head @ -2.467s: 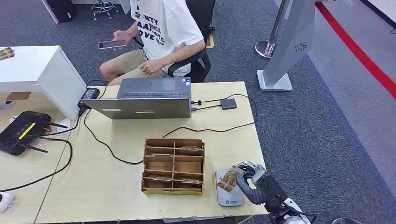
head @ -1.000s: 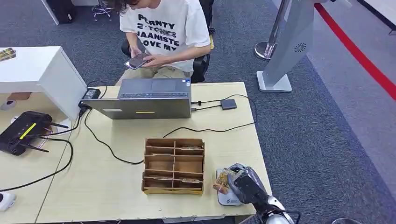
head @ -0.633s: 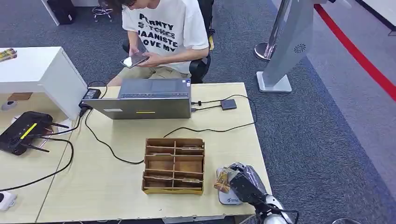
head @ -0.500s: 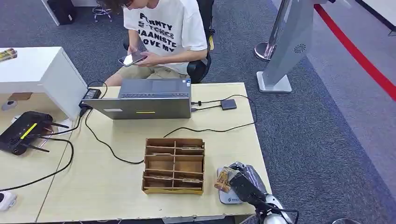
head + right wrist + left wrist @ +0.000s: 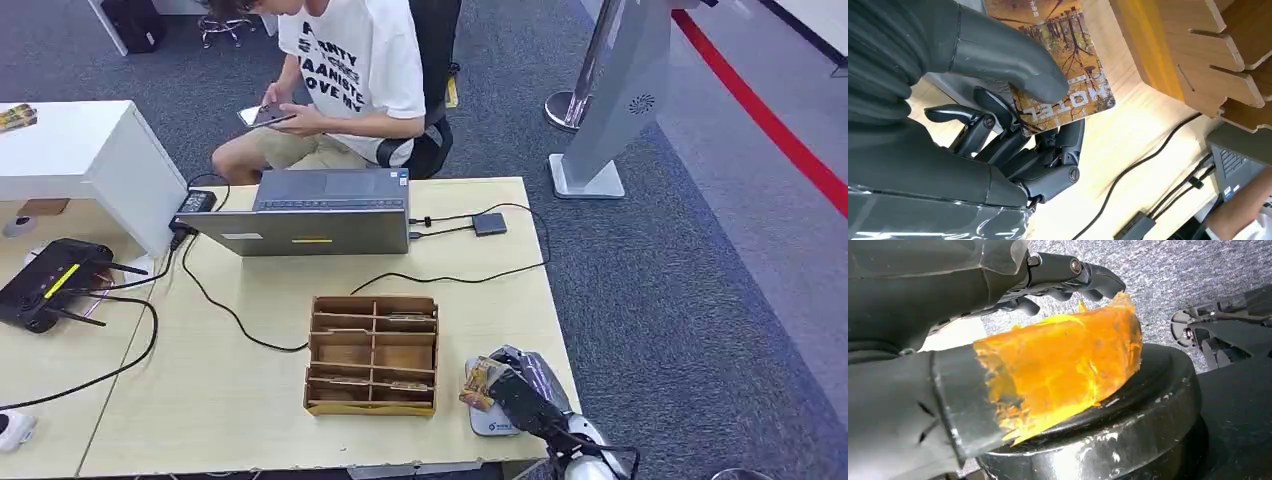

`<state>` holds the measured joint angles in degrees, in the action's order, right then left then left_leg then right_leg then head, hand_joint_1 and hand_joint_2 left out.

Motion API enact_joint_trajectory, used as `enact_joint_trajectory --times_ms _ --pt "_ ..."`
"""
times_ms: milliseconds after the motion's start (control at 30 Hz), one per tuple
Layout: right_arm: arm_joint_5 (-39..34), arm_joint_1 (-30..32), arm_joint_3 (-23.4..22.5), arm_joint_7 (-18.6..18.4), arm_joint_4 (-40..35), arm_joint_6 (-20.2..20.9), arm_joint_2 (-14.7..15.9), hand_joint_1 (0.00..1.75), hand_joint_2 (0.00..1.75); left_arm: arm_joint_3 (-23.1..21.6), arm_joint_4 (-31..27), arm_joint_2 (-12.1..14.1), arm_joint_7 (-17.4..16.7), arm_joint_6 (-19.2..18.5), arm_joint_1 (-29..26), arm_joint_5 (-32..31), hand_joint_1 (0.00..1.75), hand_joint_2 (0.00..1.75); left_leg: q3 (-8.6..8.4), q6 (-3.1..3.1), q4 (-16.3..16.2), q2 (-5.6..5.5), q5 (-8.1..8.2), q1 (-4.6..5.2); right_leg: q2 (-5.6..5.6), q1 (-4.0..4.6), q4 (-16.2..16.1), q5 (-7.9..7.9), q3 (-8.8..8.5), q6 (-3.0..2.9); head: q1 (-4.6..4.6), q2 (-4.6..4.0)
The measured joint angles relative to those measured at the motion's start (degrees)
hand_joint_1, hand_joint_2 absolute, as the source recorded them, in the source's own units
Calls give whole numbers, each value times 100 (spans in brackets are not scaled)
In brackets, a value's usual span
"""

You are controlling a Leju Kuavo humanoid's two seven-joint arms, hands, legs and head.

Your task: Pass the card to the sensor for recognition and then transmit it.

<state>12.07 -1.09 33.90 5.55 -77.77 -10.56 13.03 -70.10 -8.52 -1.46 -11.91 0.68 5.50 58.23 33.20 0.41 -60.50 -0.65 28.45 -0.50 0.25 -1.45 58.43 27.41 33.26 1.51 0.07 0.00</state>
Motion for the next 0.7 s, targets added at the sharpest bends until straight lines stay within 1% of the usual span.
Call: enact_joint_trajectory --times_ms 700 --pt "7 -17 -2 -15 15 15 0 175 175 0 0 2 18 -4 0 24 0 0 -3 0 0 0 0 0 0 0 0 0 -2 0 -2 0"
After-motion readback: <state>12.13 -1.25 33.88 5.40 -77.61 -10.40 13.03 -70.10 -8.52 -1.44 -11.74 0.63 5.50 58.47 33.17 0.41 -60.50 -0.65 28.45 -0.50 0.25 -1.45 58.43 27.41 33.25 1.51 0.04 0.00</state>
